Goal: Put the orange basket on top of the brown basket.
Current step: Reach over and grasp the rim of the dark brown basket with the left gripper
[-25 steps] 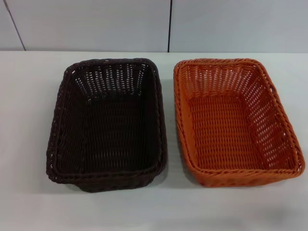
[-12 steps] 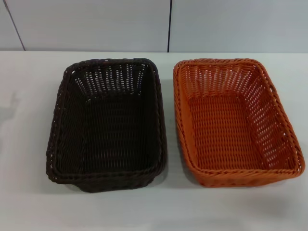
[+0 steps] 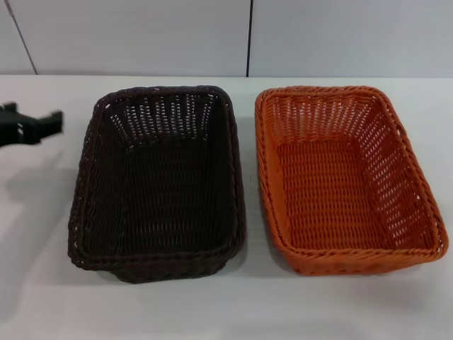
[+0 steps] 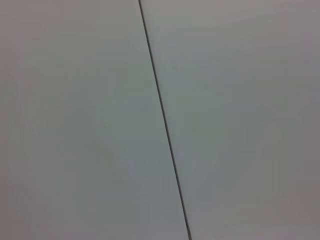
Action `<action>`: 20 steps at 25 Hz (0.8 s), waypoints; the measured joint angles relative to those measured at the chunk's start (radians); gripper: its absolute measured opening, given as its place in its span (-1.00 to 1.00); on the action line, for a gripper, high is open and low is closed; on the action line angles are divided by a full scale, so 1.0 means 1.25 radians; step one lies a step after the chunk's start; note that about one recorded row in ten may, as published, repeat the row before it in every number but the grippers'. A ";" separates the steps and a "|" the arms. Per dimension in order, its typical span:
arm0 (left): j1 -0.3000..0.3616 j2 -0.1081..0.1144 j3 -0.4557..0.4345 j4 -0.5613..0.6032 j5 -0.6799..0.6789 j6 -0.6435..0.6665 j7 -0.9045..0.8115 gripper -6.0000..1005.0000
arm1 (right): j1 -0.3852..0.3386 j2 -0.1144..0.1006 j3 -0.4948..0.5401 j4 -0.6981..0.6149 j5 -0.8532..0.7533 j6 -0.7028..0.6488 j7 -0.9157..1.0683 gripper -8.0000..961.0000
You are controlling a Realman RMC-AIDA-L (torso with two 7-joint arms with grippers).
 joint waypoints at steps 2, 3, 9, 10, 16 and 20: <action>-0.009 -0.002 0.008 -0.011 0.019 -0.045 -0.016 0.52 | 0.004 0.000 0.001 0.001 0.000 -0.008 0.000 0.64; -0.012 -0.002 0.017 -0.012 0.029 -0.063 -0.024 0.52 | 0.005 0.000 0.001 0.001 0.000 -0.014 0.000 0.64; -0.046 0.003 0.062 0.010 0.073 -0.103 -0.075 0.51 | 0.009 -0.002 0.001 0.004 -0.001 -0.028 0.000 0.64; -0.052 0.002 0.067 0.020 0.083 -0.106 -0.077 0.51 | 0.010 -0.002 0.001 0.005 -0.001 -0.029 0.000 0.64; -0.094 0.003 0.083 0.084 0.102 -0.103 -0.089 0.51 | 0.010 -0.003 0.001 0.006 -0.001 -0.039 0.000 0.64; -0.124 0.003 0.083 0.132 0.109 -0.097 -0.091 0.50 | 0.010 -0.004 0.001 0.009 -0.002 -0.047 0.000 0.64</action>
